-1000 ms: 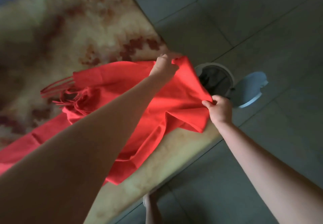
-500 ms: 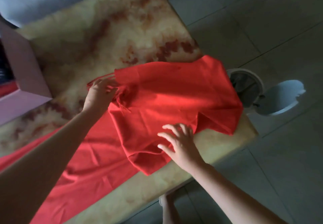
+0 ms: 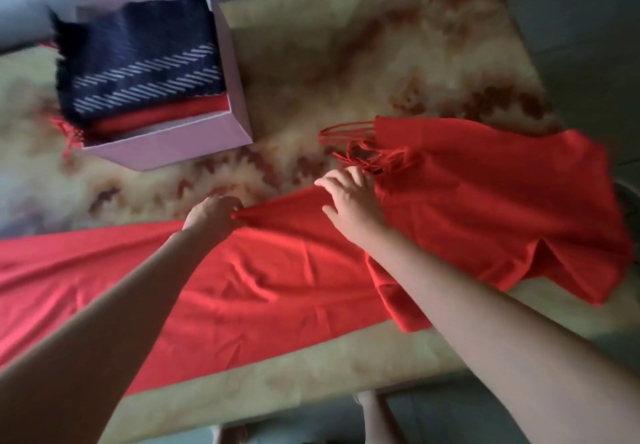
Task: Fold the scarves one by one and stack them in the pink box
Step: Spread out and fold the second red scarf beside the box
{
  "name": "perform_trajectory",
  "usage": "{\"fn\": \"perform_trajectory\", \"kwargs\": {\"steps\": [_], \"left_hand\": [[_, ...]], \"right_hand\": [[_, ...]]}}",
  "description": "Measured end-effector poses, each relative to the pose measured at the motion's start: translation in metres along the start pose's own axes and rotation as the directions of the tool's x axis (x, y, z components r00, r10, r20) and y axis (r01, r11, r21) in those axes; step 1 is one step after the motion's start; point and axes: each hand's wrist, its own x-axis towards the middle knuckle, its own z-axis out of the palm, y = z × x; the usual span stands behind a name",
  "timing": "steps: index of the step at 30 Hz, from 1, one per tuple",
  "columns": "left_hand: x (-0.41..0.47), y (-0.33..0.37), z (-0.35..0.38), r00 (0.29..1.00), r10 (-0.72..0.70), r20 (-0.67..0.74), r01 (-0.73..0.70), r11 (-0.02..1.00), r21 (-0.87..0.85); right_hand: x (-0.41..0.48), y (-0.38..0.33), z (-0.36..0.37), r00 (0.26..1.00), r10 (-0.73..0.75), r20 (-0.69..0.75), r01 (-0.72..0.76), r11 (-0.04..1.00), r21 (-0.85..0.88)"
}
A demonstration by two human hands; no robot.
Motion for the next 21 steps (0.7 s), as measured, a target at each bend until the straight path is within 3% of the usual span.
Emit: {"fn": "perform_trajectory", "kwargs": {"steps": [4, 10, 13, 17, 21], "left_hand": [[-0.002, -0.012, -0.005, 0.996, 0.088, 0.005, -0.087, 0.993, -0.074], [0.001, -0.022, -0.02, 0.993, 0.102, 0.067, -0.099, 0.994, -0.046], [0.009, -0.032, -0.029, 0.989, 0.117, 0.091, -0.103, 0.983, -0.149], [0.018, -0.04, -0.041, 0.989, 0.078, 0.127, -0.036, 0.953, -0.302], [0.024, -0.05, -0.05, 0.99, 0.102, 0.094, -0.056, 0.914, -0.402]], "right_hand": [[0.041, -0.012, 0.003, 0.973, -0.001, 0.23, 0.019, 0.997, -0.073], [0.063, -0.025, 0.006, 0.906, -0.046, 0.421, 0.089, 0.993, -0.082], [0.069, -0.028, -0.005, 0.883, -0.011, 0.47, 0.015, 1.0, -0.006], [0.081, -0.024, -0.014, 0.791, 0.1, 0.603, -0.182, 0.981, 0.075], [0.099, -0.023, -0.012, 0.745, 0.179, 0.642, -0.396, 0.893, 0.212]]}}
